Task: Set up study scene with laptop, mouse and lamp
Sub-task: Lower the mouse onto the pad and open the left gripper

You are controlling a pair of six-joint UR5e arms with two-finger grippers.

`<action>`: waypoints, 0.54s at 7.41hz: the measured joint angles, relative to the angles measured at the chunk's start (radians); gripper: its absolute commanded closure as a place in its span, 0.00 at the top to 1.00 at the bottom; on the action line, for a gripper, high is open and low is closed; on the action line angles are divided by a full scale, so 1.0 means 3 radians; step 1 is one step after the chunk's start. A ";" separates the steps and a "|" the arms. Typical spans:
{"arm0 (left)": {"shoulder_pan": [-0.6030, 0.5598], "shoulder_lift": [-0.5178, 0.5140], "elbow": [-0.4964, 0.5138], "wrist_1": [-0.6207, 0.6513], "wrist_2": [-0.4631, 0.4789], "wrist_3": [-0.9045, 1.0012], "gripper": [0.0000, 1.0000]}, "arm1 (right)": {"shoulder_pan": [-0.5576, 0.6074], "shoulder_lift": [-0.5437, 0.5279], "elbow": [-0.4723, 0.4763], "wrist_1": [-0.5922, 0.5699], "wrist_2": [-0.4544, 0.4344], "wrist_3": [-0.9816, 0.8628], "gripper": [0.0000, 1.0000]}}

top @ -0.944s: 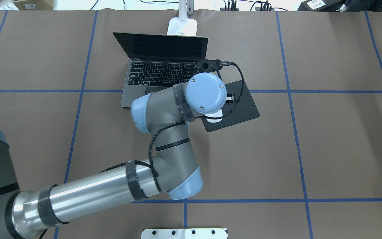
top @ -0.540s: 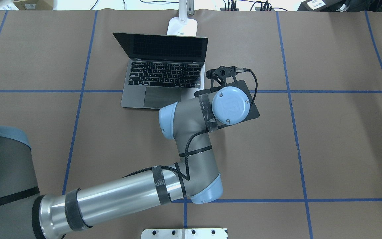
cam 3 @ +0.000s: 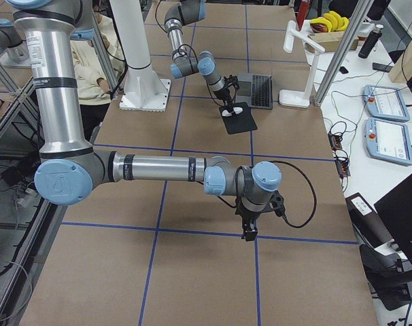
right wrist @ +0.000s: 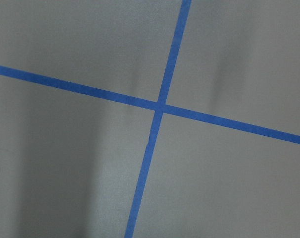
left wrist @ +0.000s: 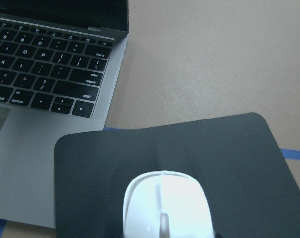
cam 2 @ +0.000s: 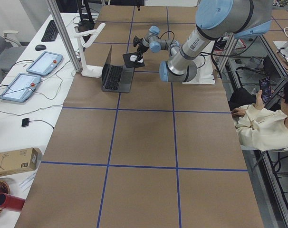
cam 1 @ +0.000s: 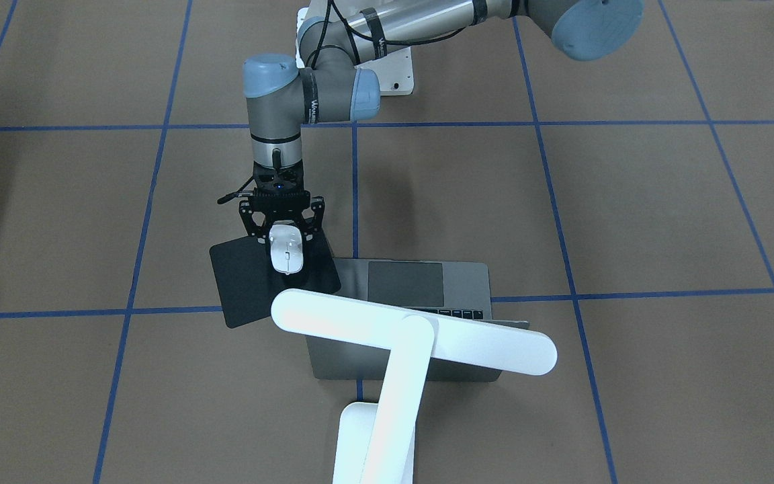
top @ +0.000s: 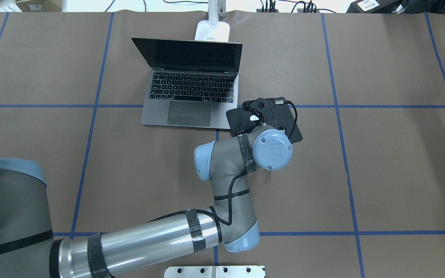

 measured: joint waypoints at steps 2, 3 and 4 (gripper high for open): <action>-0.0013 0.0003 -0.0161 0.0043 -0.0020 0.0147 0.99 | 0.0012 0.0009 -0.0006 0.0003 -0.0003 0.0008 1.00; -0.0054 0.0050 -0.0406 0.0177 -0.0096 0.0267 0.99 | 0.0018 0.0011 -0.0009 0.0003 -0.0004 0.0010 1.00; -0.0129 0.0211 -0.0833 0.0431 -0.0255 0.0370 0.99 | 0.0026 0.0012 -0.0014 0.0003 -0.0005 0.0010 1.00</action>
